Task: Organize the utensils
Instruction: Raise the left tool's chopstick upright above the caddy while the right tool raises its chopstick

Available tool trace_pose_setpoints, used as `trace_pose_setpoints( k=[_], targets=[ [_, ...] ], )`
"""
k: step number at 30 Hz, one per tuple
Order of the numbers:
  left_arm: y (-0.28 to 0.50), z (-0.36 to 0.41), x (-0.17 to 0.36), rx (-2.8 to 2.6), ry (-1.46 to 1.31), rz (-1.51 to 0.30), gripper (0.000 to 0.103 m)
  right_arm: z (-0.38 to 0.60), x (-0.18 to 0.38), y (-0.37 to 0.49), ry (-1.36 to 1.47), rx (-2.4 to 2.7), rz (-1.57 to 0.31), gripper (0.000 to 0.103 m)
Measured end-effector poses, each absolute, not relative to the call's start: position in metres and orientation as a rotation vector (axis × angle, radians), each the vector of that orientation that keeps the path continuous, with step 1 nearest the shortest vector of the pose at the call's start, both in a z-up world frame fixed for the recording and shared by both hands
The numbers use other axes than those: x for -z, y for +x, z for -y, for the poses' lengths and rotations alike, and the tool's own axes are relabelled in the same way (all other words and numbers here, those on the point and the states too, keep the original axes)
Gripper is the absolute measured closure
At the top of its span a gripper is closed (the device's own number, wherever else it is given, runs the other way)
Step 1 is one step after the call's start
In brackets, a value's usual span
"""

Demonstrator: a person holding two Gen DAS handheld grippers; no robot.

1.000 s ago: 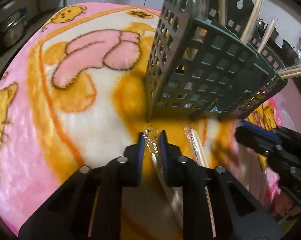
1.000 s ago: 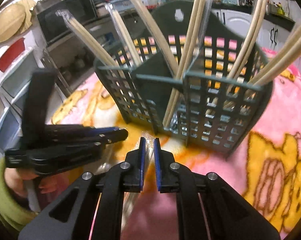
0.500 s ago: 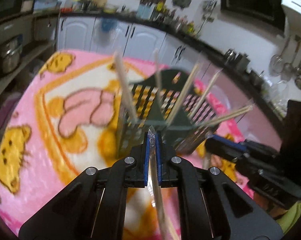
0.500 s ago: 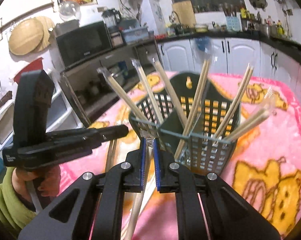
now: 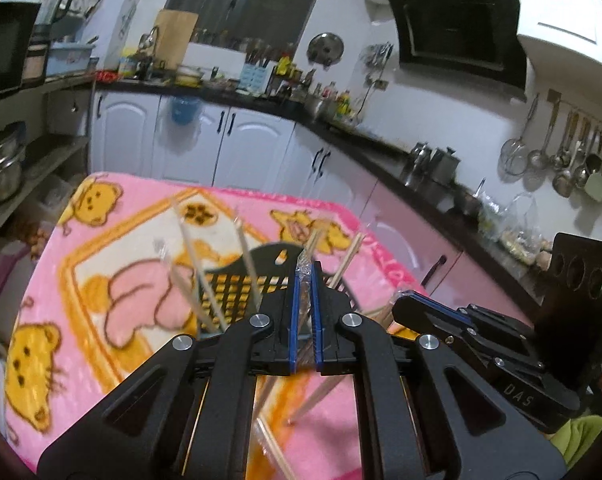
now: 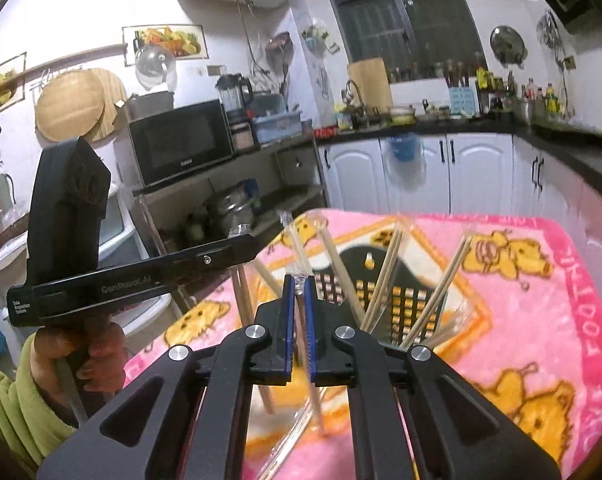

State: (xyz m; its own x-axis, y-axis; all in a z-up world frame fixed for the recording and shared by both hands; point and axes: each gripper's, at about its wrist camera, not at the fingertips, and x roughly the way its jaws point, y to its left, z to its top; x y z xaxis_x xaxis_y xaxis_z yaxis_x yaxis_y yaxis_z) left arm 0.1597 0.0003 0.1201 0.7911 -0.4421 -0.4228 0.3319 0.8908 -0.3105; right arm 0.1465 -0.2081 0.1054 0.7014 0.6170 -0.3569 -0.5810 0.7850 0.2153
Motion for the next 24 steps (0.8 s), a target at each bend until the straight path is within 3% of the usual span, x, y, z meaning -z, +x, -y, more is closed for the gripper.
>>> trace_pose_setpoints(
  k=[24],
  targets=[
    [0.172,0.019,-0.183,0.458,-0.224,-0.375,0.100,0.223,-0.172,0.145,0.088,-0.609,-0.256,0.098]
  ],
)
